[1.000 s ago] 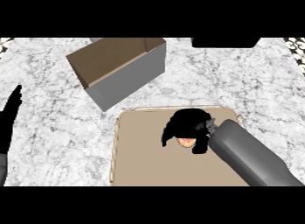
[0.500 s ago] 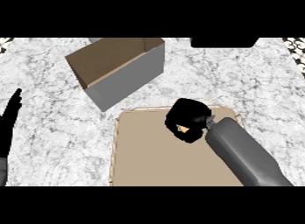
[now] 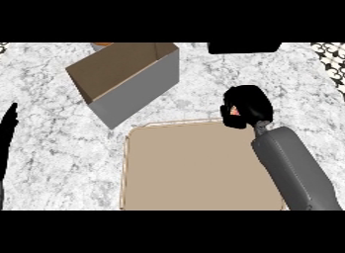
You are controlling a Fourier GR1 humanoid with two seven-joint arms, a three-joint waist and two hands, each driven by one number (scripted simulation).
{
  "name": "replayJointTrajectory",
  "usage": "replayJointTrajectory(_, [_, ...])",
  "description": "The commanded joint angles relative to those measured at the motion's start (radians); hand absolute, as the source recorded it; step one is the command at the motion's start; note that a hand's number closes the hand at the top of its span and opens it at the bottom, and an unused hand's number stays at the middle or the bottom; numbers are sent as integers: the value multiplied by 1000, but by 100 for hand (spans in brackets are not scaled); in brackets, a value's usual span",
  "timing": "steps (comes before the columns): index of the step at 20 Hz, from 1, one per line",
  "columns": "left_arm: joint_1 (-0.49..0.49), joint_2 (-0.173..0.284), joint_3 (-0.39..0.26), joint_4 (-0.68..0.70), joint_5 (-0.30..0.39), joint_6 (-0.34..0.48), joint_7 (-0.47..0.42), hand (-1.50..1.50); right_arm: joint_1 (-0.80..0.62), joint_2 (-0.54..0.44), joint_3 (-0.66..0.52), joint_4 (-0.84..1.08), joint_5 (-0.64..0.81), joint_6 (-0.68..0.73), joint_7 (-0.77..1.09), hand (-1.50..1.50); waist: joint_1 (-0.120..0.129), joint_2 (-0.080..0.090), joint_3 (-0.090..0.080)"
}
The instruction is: Pick the cupcake from the tray and place it in the cardboard box
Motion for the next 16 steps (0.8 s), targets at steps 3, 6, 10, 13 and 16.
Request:
replayJointTrajectory(3, [-35, -10, -7, 35, -14, -3, -9, 0, 31, 13, -22, -259, 87, -81, 230, 150, 13, 4, 0])
replayJointTrajectory(6, [-22, -44, -38, -17, -23, 4, 17, 0, 32, -6, 9, -383, 112, -102, 177, 150, 25, 5, 1])
replayJointTrajectory(10, [-10, 27, 27, -4, 18, -58, -27, 0, -66, 72, 26, -439, 121, -37, 236, 150, 44, 9, 0])
replayJointTrajectory(13, [-39, -23, 3, 34, -9, -35, -19, 0, -119, 116, 14, -445, 75, 33, 228, 150, 43, 11, 1])
replayJointTrajectory(16, [-70, -39, -5, 66, -36, -10, -37, 0, -185, 195, 33, -339, 43, -34, 262, 150, 49, 14, 0])
